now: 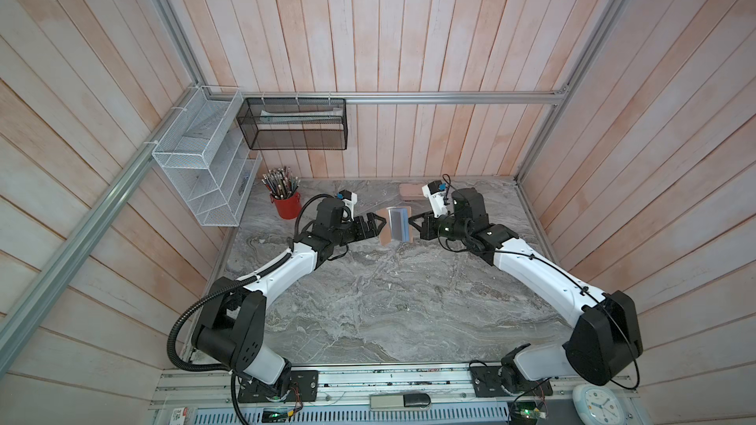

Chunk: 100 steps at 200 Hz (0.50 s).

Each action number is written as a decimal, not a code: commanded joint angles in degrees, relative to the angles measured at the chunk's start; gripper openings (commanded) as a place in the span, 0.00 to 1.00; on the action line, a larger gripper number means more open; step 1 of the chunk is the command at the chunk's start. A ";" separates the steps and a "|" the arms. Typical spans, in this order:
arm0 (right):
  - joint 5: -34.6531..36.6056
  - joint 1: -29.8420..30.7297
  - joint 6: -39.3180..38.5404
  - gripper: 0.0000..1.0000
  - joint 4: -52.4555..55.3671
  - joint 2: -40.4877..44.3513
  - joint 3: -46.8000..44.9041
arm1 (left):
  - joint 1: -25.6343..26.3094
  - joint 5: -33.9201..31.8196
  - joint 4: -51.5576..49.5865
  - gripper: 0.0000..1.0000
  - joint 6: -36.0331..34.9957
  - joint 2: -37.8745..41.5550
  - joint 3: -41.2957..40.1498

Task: Take the credit cards out of the card holder
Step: Open the card holder.

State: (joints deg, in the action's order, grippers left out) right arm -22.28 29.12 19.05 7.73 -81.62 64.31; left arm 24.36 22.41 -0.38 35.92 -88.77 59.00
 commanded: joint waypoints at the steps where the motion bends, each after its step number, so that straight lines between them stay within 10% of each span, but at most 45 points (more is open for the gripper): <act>1: -1.83 0.30 0.54 0.00 -1.37 1.03 -0.09 | -0.27 -1.59 -2.49 1.00 -1.91 -0.71 1.34; 100: -0.89 0.23 1.30 0.00 -0.85 -0.48 0.27 | 1.52 2.67 0.01 1.00 0.67 1.26 0.88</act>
State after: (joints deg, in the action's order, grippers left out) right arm -23.22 29.12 19.77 7.70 -81.65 64.31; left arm 24.77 22.24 -2.98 35.27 -89.67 60.10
